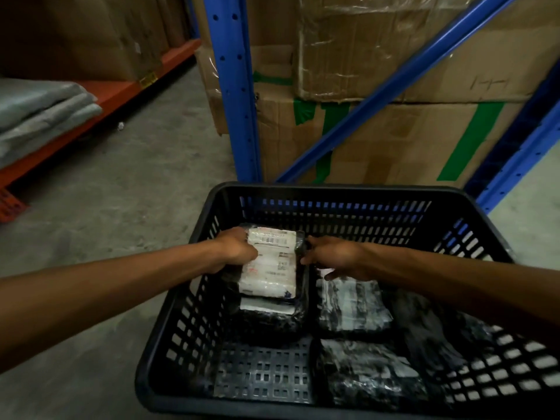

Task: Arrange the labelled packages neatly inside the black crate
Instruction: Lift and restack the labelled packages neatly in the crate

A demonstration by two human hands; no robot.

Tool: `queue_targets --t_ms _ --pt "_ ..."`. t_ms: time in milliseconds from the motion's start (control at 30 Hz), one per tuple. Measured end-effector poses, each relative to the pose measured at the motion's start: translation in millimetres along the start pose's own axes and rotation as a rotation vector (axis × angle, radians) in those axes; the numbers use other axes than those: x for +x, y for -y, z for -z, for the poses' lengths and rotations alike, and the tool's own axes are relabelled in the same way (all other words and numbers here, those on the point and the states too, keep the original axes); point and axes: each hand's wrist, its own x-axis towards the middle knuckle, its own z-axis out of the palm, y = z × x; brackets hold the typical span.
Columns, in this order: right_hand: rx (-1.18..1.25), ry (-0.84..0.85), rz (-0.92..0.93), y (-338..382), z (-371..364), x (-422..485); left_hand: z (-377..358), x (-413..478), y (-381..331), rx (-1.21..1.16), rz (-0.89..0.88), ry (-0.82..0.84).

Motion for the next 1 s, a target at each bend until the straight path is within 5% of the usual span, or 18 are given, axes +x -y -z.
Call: queue_targets --t_ms 167,333,533,833,1000 --pt "-0.392 -0.106 0.075 -22 25 -11 -32 -15 -39 0.289 -0.181 -0.087" --pt "-0.740 -0.047 0.082 -78 42 -34 -104 -34 -92 0.346 -0.502 0.302" --pt "-1.181 -0.010 0.103 -147 19 -27 -184 -8 -58 0.963 -0.362 0.301" --pt "-1.252 -0.268 0.183 -174 10 15 -202 23 -57 1.035 -0.339 0.124" --pt "-1.310 -0.139 0.103 -154 15 7 -185 15 -60 1.113 -0.426 0.185"
